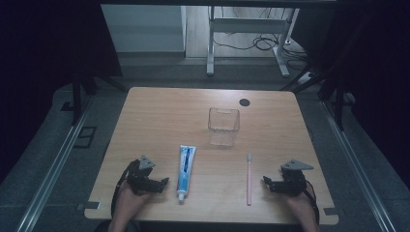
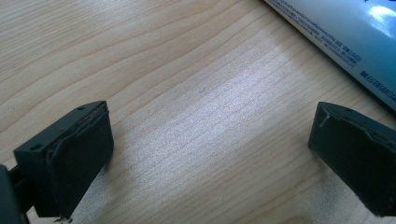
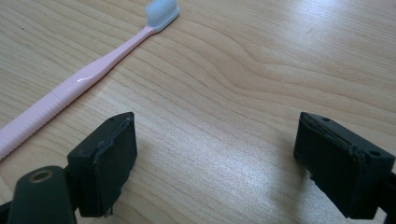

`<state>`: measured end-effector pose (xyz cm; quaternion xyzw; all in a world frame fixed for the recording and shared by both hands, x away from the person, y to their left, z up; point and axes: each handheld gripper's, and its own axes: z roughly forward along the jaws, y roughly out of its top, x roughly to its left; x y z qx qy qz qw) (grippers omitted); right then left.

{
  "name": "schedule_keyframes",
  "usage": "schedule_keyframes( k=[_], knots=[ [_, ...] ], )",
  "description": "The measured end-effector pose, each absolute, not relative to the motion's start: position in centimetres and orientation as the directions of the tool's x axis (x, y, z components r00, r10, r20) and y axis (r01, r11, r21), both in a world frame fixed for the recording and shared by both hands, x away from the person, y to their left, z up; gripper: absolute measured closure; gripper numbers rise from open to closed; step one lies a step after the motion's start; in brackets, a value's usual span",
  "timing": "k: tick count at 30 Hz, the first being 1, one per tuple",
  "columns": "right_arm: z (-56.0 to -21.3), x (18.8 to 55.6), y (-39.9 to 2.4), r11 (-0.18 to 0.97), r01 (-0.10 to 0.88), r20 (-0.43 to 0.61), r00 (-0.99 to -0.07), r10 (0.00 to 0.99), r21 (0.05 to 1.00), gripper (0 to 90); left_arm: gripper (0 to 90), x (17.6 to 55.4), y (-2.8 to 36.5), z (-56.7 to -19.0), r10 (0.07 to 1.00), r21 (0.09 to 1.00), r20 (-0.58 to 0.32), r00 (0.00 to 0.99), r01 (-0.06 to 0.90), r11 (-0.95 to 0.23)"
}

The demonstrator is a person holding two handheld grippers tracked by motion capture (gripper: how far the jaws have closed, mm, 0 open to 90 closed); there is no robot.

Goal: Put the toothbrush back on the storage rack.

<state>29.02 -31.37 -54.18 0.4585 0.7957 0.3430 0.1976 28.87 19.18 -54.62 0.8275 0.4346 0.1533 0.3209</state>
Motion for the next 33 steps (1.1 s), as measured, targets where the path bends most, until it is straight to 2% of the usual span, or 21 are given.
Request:
schedule_keyframes(
  k=[17,24,33],
  knots=[
    [-54.15,28.95,-31.51,0.343,0.589,-0.001,-0.502,0.865,0.731,16.2,0.2,28.85,19.17,-54.62,0.819,0.664,-0.027,0.573,0.622,-0.414],
    [-54.11,28.87,-31.69,0.346,0.582,0.002,-0.513,0.859,0.736,20.8,0.2,28.87,19.18,-54.61,0.817,0.664,-0.025,0.576,0.62,-0.417],
    [-53.6,28.92,-31.95,0.336,0.603,0.047,-0.528,0.848,0.723,32.4,0.2,28.85,19.17,-54.62,0.819,0.664,-0.027,0.573,0.623,-0.414]
  ],
)
